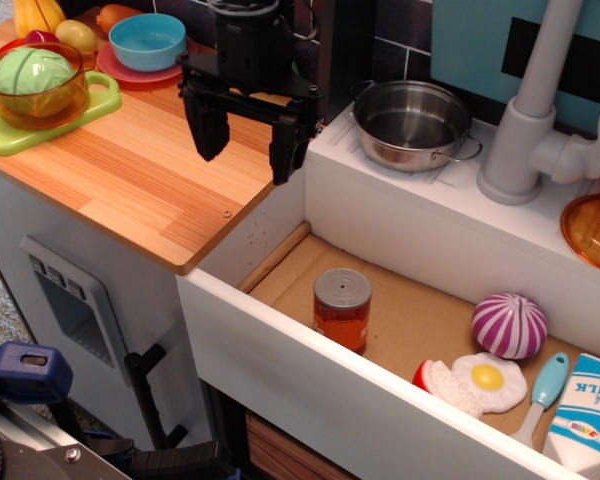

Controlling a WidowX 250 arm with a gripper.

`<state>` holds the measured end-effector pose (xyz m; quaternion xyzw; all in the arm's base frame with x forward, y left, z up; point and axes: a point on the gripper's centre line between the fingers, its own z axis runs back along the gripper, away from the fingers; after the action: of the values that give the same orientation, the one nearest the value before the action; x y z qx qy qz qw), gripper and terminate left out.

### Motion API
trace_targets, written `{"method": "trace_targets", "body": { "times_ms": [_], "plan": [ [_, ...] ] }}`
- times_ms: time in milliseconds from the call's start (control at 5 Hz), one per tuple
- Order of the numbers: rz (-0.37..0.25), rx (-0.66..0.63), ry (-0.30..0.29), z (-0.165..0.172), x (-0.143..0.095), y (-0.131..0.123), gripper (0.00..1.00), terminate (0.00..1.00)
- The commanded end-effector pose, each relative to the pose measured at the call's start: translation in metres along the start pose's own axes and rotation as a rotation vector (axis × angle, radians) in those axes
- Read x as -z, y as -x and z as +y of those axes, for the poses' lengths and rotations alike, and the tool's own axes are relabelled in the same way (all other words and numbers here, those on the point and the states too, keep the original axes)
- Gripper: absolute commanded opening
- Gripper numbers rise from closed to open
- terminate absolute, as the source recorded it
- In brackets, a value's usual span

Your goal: Put can in pot

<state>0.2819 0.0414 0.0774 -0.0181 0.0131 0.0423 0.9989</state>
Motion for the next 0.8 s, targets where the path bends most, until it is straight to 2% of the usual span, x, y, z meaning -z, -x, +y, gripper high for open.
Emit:
{"method": "trace_targets", "body": {
  "times_ms": [0,200,400,600],
  "plan": [
    [0.034,0.118,-0.029,-0.036,-0.002,-0.007,1.0,0.0],
    [-0.202,0.046,-0.068,-0.059,0.022,-0.016,1.0,0.0],
    [-0.28,0.029,-0.115,-0.065,0.043,-0.015,1.0,0.0],
    [-0.306,0.036,-0.103,-0.064,0.055,-0.019,1.0,0.0]
  ]
}}
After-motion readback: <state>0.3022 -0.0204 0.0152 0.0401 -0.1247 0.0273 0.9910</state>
